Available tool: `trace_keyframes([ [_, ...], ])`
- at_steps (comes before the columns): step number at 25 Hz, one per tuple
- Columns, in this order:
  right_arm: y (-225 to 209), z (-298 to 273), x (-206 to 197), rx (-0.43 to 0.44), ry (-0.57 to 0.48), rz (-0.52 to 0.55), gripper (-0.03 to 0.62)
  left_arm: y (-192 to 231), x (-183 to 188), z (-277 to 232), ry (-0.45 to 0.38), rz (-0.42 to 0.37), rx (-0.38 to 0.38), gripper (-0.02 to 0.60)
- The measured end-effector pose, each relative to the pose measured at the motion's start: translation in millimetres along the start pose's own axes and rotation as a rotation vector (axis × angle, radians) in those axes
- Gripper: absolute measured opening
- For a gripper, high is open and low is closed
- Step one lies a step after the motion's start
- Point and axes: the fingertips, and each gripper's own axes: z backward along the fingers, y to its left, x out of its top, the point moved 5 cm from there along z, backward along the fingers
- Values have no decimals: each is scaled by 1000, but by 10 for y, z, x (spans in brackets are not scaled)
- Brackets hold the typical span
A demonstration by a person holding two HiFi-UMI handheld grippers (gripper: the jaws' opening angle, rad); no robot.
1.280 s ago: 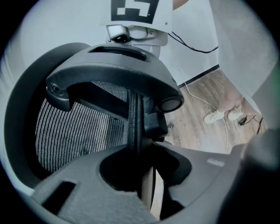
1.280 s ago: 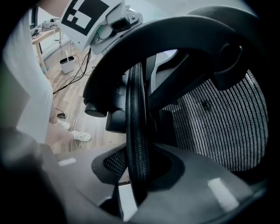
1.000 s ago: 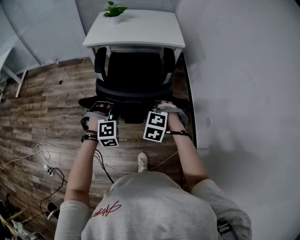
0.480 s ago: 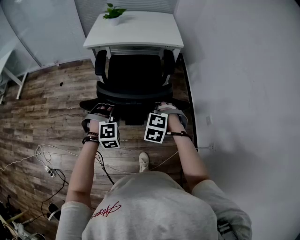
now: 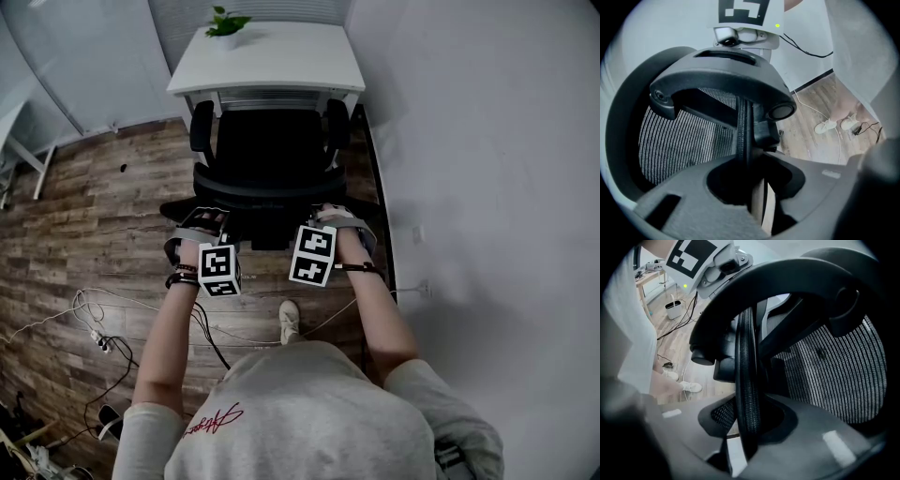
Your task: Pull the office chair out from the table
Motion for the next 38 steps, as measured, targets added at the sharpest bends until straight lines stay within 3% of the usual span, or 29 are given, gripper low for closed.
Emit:
trace_keyframes([
  [38, 858, 490, 30, -16, 13, -20, 107, -698, 232, 595, -26, -25, 5, 92],
])
